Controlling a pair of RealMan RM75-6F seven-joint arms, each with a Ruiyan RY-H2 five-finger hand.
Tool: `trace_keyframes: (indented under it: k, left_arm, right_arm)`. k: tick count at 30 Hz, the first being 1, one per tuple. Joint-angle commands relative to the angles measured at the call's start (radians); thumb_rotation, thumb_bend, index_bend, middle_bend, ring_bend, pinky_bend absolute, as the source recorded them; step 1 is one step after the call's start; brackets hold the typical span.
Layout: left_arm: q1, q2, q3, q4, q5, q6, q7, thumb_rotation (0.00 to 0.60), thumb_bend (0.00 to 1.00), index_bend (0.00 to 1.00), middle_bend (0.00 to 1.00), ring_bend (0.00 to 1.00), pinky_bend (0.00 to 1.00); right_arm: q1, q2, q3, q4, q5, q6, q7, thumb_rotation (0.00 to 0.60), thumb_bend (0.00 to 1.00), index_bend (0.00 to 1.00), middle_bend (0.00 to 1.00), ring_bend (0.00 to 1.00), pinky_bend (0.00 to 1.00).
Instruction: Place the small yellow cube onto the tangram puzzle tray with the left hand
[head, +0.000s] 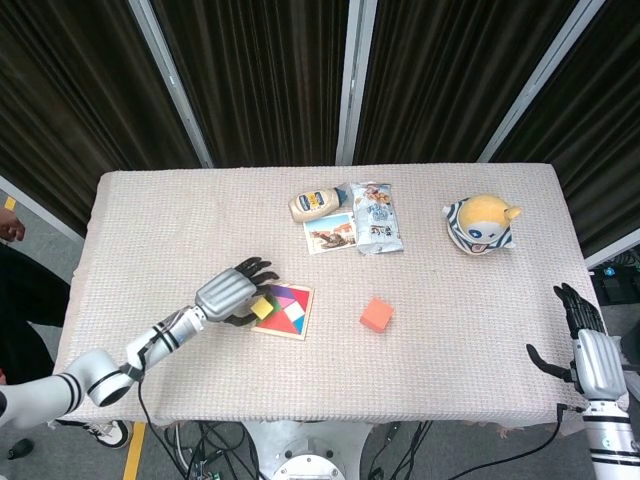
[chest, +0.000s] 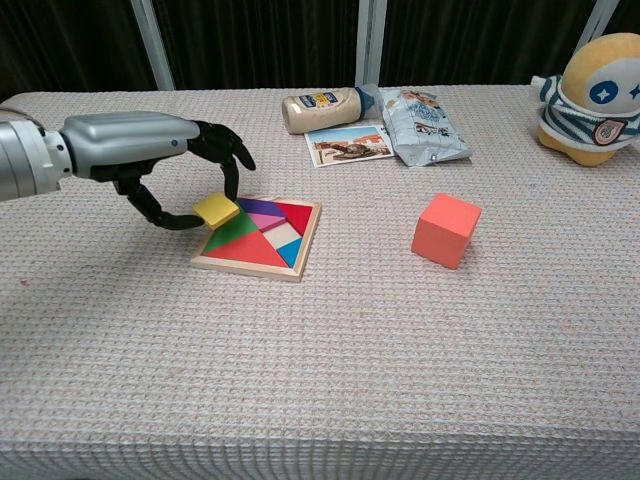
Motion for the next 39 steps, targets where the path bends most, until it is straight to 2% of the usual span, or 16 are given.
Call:
trace_keyframes:
  k: [1, 16, 23, 39]
  left_arm:
    - [-0.02, -0.009, 0.017, 0.015, 0.022, 0.002, -0.001, 0.6, 0.36, 0.44, 0.15, 0.0, 0.04]
    - [-0.137, -0.074, 0.015, 0.043, 0.046, -0.03, 0.018, 0.6, 0.35, 0.44, 0.15, 0.0, 0.04]
    - [-0.186, -0.086, 0.03, 0.075, 0.064, -0.055, 0.046, 0.6, 0.35, 0.44, 0.15, 0.0, 0.04]
    - [-0.22, -0.116, 0.077, 0.181, 0.082, 0.005, -0.074, 0.6, 0.34, 0.44, 0.15, 0.0, 0.04]
  right_arm:
    - [0.005, -0.002, 0.001, -0.005, -0.008, 0.003, -0.003, 0.6, 0.18, 0.0, 0.0, 0.0, 0.0]
    - [0.011, -0.013, -0.001, 0.008, -0.008, 0.004, 0.003, 0.6, 0.18, 0.0, 0.0, 0.0, 0.0]
    - [0.01, -0.015, -0.002, 0.019, -0.006, 0.007, 0.009, 0.6, 0.18, 0.0, 0.0, 0.0, 0.0]
    - [0.015, -0.015, -0.002, 0.024, 0.004, -0.005, 0.009, 0.6, 0.18, 0.0, 0.0, 0.0, 0.0]
